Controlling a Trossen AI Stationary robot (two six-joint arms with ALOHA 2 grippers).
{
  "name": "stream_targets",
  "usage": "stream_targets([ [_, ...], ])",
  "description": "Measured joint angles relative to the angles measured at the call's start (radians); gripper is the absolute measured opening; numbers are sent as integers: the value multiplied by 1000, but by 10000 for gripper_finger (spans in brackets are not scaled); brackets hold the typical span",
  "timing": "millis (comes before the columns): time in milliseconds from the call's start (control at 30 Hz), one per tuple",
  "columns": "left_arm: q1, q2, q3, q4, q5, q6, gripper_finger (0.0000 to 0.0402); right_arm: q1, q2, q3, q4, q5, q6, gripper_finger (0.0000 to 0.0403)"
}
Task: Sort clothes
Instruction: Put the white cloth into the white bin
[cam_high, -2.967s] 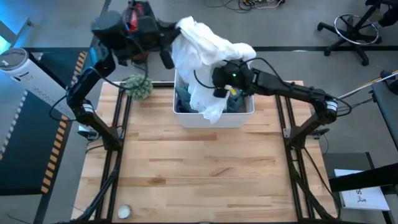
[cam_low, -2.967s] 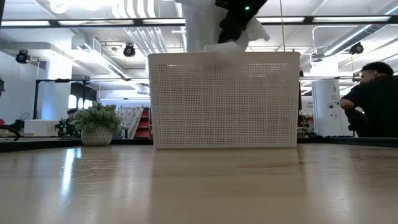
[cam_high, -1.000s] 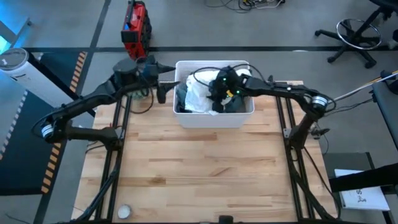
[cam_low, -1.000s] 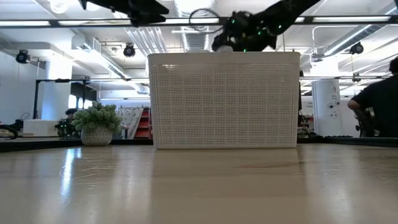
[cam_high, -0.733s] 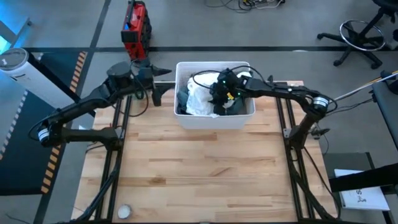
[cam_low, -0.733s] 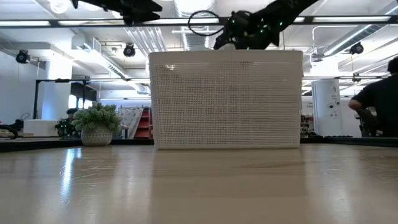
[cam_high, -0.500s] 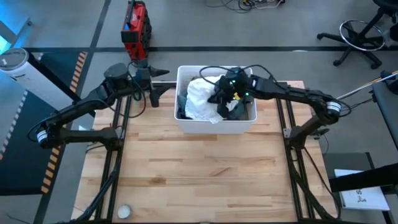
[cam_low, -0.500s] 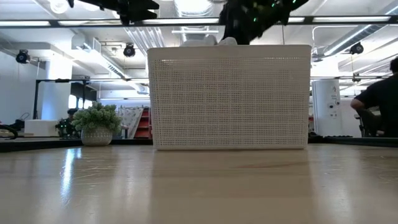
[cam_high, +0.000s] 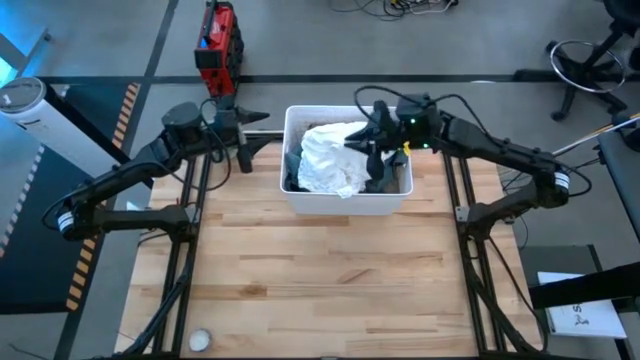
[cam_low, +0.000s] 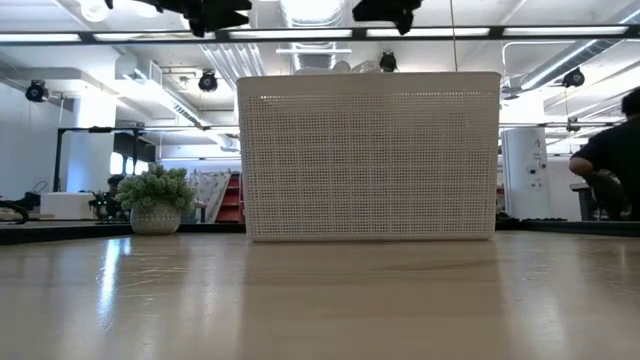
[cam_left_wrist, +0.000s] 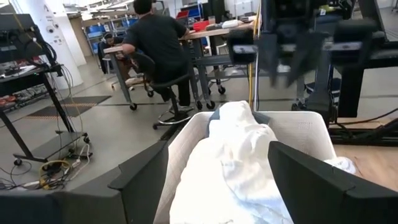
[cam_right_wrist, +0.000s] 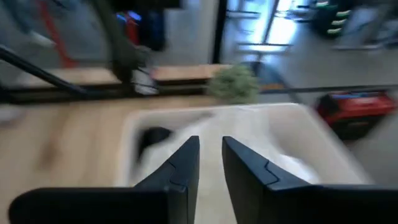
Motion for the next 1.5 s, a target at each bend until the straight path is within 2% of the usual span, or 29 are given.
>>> stream_targets([
  [133, 0, -12, 0, -32, 13, 6, 266, -20, -1, 21, -127, 69, -177, 56],
  [300, 0, -18, 0, -56, 29, 8, 247, -66, 41, 3, -166, 64, -185, 13],
  [400, 0, -22, 0, -54, 29, 8, 231, -77, 97, -23, -134, 71, -199, 5],
  [667, 0, -41, 0, -51, 29, 1, 202, -79, 335, -36, -82, -23, -241, 1],
  [800, 0, -50, 0, -53, 29, -10, 203, -78, 443, -33, -76, -32, -279, 1],
  [933, 0, -64, 0, -57, 28, -12, 213, -79, 490, -32, -72, -62, -294, 0],
  [1100, 0, -76, 0, -67, 27, -14, 230, -72, 458, -36, -79, -64, -258, 0],
  [1500, 0, -79, 0, -85, 26, -11, 241, -60, 207, 11, -90, -59, -184, 0],
])
